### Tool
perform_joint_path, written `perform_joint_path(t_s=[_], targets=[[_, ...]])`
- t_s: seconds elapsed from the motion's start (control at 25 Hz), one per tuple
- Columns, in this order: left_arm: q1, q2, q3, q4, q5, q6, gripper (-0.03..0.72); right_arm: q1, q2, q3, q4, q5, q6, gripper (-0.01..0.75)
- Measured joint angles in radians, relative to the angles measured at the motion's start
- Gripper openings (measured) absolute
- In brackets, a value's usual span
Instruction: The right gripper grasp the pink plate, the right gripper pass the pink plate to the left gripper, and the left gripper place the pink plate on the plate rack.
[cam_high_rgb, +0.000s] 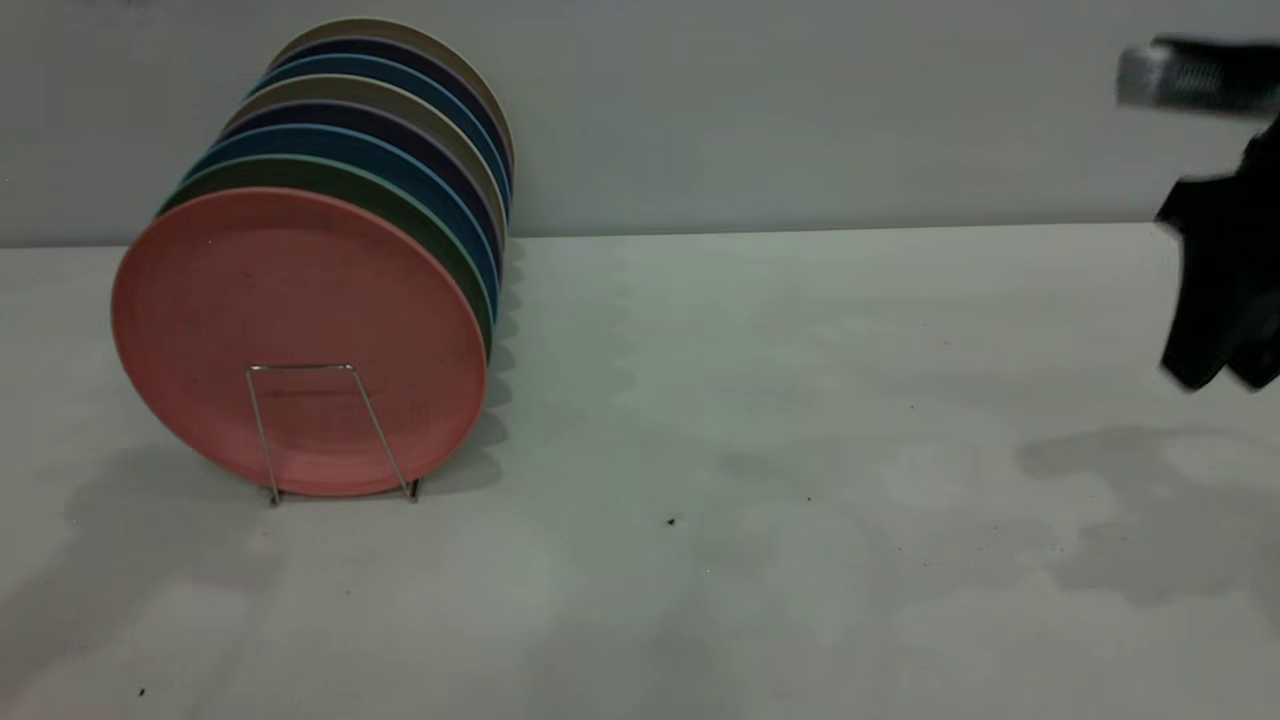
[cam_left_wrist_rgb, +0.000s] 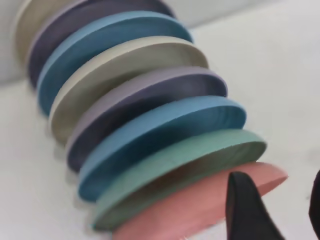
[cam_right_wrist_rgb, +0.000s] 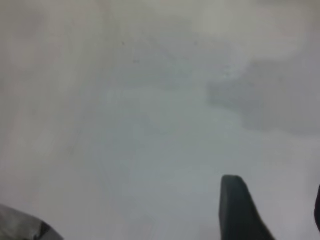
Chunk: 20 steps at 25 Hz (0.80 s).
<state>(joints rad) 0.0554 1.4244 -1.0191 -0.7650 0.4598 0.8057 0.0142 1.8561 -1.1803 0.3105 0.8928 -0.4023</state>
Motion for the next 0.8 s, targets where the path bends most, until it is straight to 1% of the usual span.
perform_joint_path(t_s=[0.08, 0.2, 0.28, 0.44, 0.52, 0.6, 0.8], targets=[[0.011, -0.039, 0.0, 0.071, 0.055, -0.098, 0.384, 0.0, -0.063, 0.0, -0.007, 0.034, 0.006, 0.384], [0.014, -0.087, 0.0, 0.166, 0.159, -0.17, 0.457, 0.0, -0.161, 0.0, -0.011, 0.119, 0.016, 0.38], [0.014, -0.114, 0.0, 0.207, 0.234, -0.219, 0.489, 0.0, -0.225, 0.0, -0.015, 0.184, 0.031, 0.38], [0.014, -0.161, 0.0, 0.29, 0.374, -0.311, 0.501, 0.0, -0.348, 0.0, -0.061, 0.306, 0.083, 0.379], [0.014, -0.182, 0.0, 0.355, 0.43, -0.375, 0.501, 0.0, -0.412, 0.001, -0.088, 0.317, 0.108, 0.379], [0.014, -0.206, 0.0, 0.451, 0.475, -0.453, 0.501, 0.0, -0.493, 0.015, -0.099, 0.32, 0.119, 0.379], [0.014, -0.294, 0.039, 0.67, 0.58, -0.65, 0.501, 0.0, -0.72, 0.118, -0.11, 0.332, 0.132, 0.379]])
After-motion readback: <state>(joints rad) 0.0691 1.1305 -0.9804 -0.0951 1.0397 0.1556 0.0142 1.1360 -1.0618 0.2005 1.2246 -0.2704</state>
